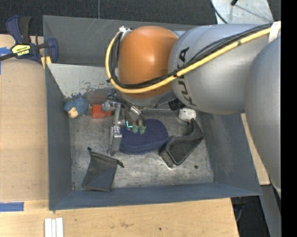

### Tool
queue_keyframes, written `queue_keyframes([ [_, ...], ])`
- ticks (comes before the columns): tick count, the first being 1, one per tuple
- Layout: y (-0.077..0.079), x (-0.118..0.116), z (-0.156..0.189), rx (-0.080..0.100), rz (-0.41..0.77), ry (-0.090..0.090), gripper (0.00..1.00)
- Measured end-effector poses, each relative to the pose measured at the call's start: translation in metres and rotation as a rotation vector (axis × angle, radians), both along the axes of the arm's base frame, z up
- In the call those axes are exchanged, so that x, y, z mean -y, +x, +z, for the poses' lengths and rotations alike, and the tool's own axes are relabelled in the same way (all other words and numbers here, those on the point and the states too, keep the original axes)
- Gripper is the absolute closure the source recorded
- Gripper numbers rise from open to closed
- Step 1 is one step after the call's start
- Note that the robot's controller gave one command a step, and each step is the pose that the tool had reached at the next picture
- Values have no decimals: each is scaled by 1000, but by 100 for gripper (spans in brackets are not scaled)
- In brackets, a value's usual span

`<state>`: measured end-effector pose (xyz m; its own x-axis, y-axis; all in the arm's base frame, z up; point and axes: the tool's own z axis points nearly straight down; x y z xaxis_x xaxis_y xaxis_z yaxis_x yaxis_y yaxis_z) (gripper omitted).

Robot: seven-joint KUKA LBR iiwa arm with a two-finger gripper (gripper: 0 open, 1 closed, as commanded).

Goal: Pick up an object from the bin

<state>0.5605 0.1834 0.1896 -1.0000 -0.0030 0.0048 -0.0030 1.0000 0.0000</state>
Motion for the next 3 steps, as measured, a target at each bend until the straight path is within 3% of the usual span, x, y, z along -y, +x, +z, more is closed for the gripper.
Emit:
queue_keyframes([
  [1,38,-17,-18,9,272,2,0],
  [2,19,50,-112,0,272,-2,0],
  [3,47,108,-115,18,260,2,0],
])
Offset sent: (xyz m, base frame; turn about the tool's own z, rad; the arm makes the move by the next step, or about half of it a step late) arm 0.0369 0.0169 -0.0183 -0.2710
